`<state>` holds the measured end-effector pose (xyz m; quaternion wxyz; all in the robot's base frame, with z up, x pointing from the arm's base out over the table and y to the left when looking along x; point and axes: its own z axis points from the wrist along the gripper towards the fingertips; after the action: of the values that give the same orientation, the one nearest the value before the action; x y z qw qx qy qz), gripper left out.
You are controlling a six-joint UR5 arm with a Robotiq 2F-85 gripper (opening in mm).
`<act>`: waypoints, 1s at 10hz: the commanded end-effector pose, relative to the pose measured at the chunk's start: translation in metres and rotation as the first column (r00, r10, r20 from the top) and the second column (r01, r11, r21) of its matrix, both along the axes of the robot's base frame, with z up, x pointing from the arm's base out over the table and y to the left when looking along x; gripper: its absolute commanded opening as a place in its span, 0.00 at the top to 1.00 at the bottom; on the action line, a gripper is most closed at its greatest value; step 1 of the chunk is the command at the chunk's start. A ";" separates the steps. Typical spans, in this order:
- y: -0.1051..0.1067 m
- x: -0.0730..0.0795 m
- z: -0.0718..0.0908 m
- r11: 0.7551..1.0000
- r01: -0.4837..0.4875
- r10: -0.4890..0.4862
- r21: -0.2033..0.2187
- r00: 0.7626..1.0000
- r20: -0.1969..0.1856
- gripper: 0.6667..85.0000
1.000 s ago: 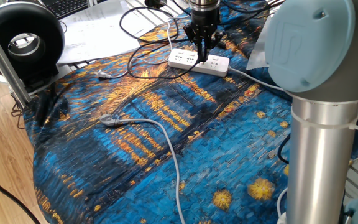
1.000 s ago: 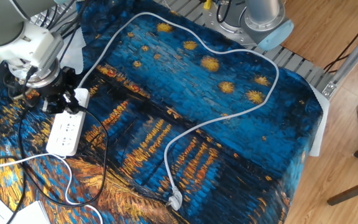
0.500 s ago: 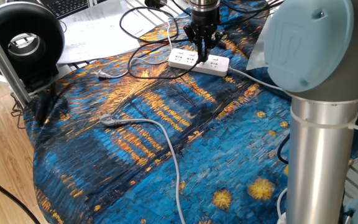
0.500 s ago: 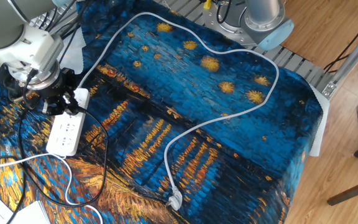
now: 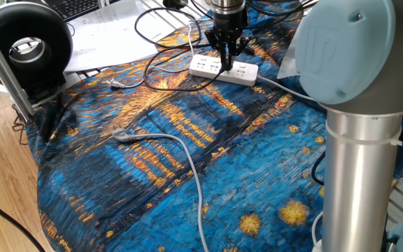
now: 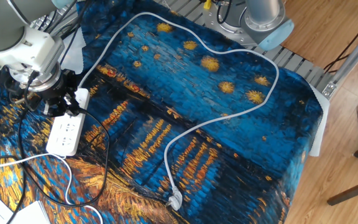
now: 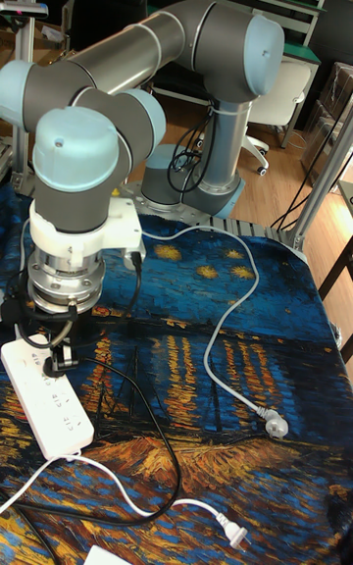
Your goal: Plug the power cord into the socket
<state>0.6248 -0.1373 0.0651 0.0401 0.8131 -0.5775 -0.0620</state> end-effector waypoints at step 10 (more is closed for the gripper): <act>0.002 0.003 -0.004 0.999 -0.026 0.026 0.020 1.000 -0.002 0.99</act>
<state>0.6273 -0.1379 0.0618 0.0400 0.8202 -0.5672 -0.0632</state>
